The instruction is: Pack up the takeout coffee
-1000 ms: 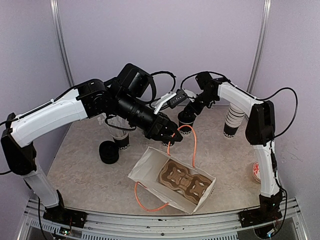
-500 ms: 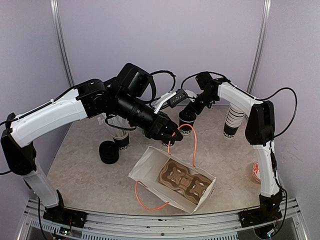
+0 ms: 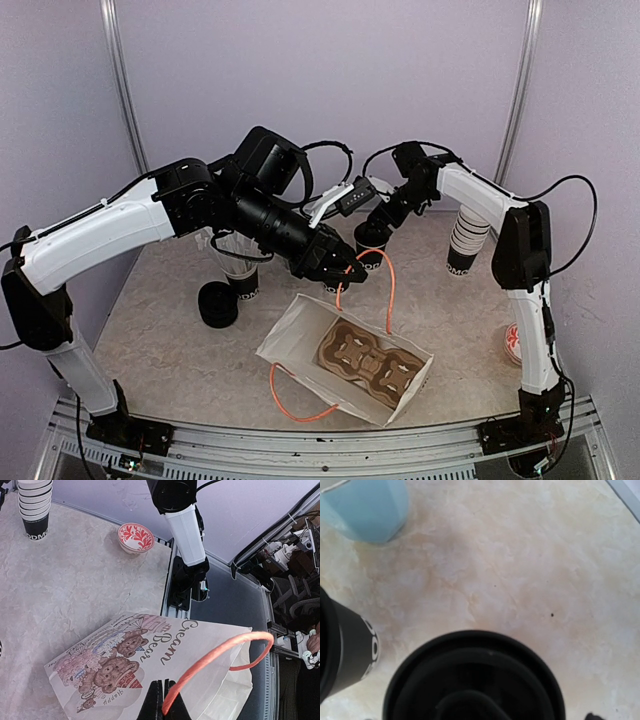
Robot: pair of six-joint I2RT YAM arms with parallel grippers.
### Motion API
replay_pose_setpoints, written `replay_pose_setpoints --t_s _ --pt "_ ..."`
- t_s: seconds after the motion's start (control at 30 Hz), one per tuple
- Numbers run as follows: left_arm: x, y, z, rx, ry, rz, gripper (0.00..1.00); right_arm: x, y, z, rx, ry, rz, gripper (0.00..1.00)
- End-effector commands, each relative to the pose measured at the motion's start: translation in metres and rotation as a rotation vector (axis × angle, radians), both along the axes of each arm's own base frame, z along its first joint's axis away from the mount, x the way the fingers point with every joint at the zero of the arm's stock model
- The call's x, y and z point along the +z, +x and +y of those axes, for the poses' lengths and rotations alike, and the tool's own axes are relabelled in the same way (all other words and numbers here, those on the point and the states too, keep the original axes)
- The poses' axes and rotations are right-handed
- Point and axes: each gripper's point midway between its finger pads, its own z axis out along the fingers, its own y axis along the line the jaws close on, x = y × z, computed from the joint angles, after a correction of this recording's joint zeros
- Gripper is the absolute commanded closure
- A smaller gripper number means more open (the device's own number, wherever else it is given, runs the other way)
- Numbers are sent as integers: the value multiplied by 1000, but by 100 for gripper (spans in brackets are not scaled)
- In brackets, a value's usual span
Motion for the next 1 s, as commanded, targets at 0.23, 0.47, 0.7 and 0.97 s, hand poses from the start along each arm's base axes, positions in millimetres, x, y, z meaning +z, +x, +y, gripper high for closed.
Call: replay_pose_setpoints --t_s 0.23,0.47,0.7,0.97 --pt "13 -4 3 1 -28 -17 100 -19 -2 2 1 -15 58 10" --pt "13 -1 4 14 -26 -26 100 -28 -5 0 -3 -33 82 14" --pt "26 16 6 101 -31 -51 100 -3 -16 -8 -14 -35 55 24" --pt "53 54 14 312 -73 4 100 20 -62 -37 -4 -17 86 25"
